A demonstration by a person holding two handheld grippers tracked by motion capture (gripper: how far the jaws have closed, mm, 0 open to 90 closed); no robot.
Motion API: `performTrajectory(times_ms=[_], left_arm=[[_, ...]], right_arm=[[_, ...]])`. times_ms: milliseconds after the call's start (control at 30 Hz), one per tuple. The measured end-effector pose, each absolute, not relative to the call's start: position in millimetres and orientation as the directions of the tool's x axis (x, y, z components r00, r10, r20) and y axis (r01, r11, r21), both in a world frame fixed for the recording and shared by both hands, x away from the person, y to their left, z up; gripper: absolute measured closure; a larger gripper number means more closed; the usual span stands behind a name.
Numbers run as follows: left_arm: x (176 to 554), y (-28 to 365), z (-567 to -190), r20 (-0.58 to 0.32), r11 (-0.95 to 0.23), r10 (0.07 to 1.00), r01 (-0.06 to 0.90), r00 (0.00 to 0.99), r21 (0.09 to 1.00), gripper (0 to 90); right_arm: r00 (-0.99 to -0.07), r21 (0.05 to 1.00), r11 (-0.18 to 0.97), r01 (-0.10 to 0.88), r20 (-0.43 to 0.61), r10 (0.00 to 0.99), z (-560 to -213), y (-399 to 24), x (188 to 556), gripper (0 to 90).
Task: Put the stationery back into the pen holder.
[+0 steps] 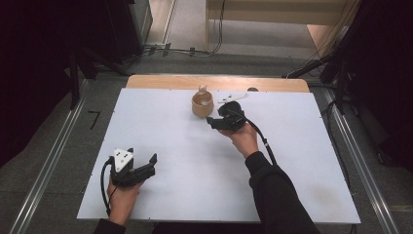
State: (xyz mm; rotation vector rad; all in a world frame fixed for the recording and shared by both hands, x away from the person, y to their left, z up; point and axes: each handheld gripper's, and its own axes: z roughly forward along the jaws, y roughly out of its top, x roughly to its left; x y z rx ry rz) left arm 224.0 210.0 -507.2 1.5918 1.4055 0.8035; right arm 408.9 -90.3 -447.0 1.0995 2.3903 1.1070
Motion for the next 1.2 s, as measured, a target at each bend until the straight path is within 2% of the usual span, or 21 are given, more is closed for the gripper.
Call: performTrajectory(times_ms=[700,1200], left_arm=[[224.0,209.1,-507.6,-0.060,-0.016,0.986,0.444,0.158,0.896,15.7],[224.7,208.7,-508.2,-0.058,-0.018,0.986,0.447,0.157,0.894,15.7]], right_arm=[[-0.653,0.728,0.388,0.565,0.107,0.750,-466.8,-136.1,388.1,23.0],[-0.639,0.734,0.360,0.575,0.128,0.759,-475.1,-175.1,362.1,20.3]])
